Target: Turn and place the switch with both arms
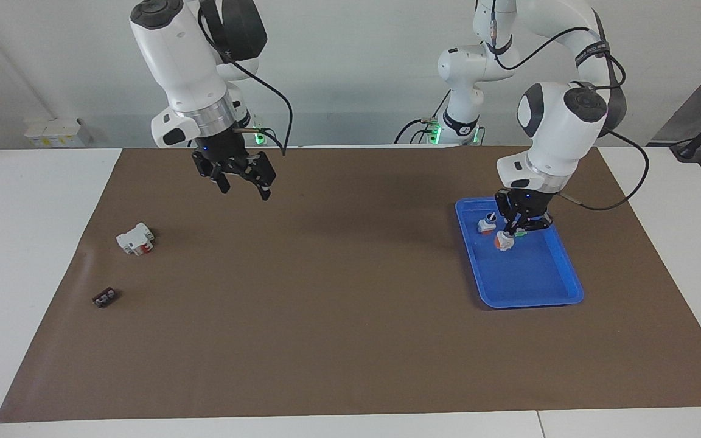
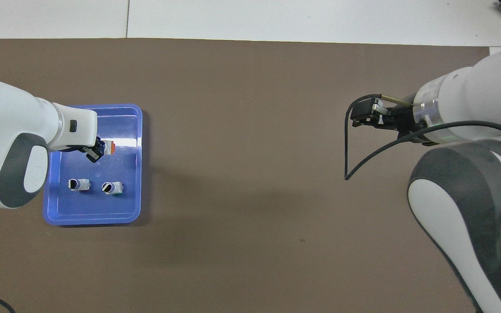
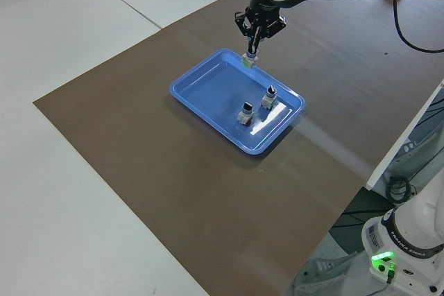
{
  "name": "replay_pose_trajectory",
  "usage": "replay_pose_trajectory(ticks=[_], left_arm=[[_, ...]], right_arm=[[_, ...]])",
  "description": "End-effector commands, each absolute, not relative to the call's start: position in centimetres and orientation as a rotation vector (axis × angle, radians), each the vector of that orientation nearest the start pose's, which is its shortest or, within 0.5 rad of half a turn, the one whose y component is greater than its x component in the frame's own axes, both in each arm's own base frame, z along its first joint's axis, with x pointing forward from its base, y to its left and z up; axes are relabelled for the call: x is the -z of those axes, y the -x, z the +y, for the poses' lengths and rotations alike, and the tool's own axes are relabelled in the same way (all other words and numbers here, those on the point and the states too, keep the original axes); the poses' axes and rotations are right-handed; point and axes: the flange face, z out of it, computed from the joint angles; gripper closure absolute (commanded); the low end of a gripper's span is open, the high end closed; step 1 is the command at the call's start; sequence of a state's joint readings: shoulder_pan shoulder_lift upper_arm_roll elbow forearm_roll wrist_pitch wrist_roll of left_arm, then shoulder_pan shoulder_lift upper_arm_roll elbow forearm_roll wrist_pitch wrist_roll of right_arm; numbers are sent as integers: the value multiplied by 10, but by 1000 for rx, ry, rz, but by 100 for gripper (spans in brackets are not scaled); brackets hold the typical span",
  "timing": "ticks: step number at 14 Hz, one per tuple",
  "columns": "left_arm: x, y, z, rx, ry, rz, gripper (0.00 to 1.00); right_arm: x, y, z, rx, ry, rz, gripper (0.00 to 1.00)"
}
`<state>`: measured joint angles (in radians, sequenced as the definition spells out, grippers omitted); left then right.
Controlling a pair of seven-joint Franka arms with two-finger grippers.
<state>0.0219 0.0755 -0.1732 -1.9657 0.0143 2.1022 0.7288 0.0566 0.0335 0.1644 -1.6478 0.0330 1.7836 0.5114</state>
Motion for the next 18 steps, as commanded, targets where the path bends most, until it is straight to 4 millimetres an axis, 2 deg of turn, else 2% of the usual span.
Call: replay_pose_trajectory(ticks=[1, 5, 7, 8, 10, 11, 12, 14, 16, 18], left_arm=[[-425, -584, -75, 79, 2787, 1384, 100], [-397, -580, -68, 17, 2793, 1386, 100], [-388, -579, -65, -10, 2789, 1386, 100], [-382, -576, -60, -29, 2796, 1378, 100], [-370, -566, -58, -85, 2800, 1386, 100], [-372, -569, -63, -60, 2785, 1405, 16], [-379, -572, -66, -33, 2781, 1400, 0], [-399, -570, -65, -10, 2777, 1383, 0], [-426, -554, -64, -71, 2788, 1355, 0], [-450, -539, -64, -92, 2862, 1157, 0]], right_arm=[[-600, -561, 89, 120, 3134, 278, 0], [-611, -556, 44, 77, 3158, 131, 0], [-615, -553, 38, 68, 3159, 133, 0], [-627, -551, 37, 70, 3162, 137, 0], [-638, -548, 34, 25, 3169, 145, 0], [-639, -545, 31, 14, 3178, 139, 0], [-639, -541, 29, -10, 3183, 125, 0], [-635, -527, 27, -32, 3184, 110, 0], [-637, -523, 23, -23, 3187, 107, 0], [-640, -522, 12, -21, 3185, 57, 0]])
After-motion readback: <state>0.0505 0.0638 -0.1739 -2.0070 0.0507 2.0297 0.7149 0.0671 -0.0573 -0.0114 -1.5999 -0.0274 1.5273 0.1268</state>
